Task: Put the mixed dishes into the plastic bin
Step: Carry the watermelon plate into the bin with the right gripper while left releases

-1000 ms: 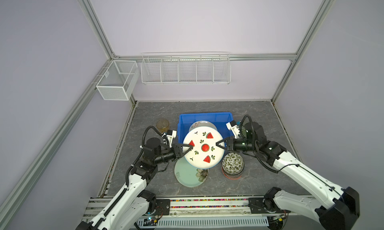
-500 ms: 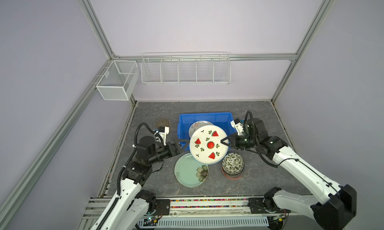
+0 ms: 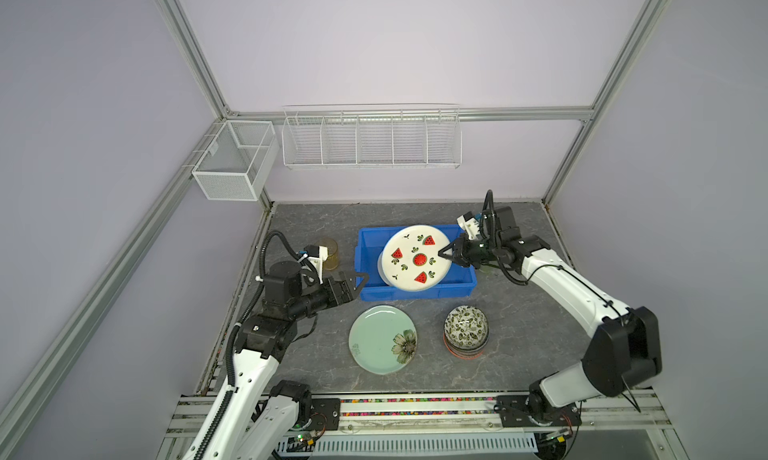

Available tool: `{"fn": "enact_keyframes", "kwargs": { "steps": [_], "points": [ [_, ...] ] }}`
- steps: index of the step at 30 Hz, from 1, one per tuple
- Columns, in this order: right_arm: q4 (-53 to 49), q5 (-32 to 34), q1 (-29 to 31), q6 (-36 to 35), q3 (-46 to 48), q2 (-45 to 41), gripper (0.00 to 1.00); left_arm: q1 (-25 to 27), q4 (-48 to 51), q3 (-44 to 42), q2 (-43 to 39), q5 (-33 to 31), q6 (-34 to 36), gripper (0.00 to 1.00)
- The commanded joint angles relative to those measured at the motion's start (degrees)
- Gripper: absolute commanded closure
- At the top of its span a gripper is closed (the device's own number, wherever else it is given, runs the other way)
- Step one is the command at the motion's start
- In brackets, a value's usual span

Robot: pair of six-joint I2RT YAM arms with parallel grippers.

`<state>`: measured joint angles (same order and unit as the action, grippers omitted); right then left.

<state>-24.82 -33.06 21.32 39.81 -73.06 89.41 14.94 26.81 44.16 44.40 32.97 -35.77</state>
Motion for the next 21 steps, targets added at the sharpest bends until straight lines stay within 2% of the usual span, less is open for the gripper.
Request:
{"fn": "enact_keyframes", "kwargs": {
  "steps": [1,10,21],
  "points": [
    [5.69,-5.04,-0.33,-0.33,-4.87,3.47,0.93,-0.36,-3.49,-0.87,-0.24,0.12,-2.10,0.00],
    [9.22,-6.14,-0.32,0.25,-9.78,14.47,0.93,-0.42,-4.23,-2.51,-0.90,-1.40,-3.68,0.00],
    [12.29,-6.71,-0.66,0.49,-10.27,21.96,0.93,-0.37,-4.47,-3.90,-0.89,-1.99,-4.07,0.00]
  ]
}}
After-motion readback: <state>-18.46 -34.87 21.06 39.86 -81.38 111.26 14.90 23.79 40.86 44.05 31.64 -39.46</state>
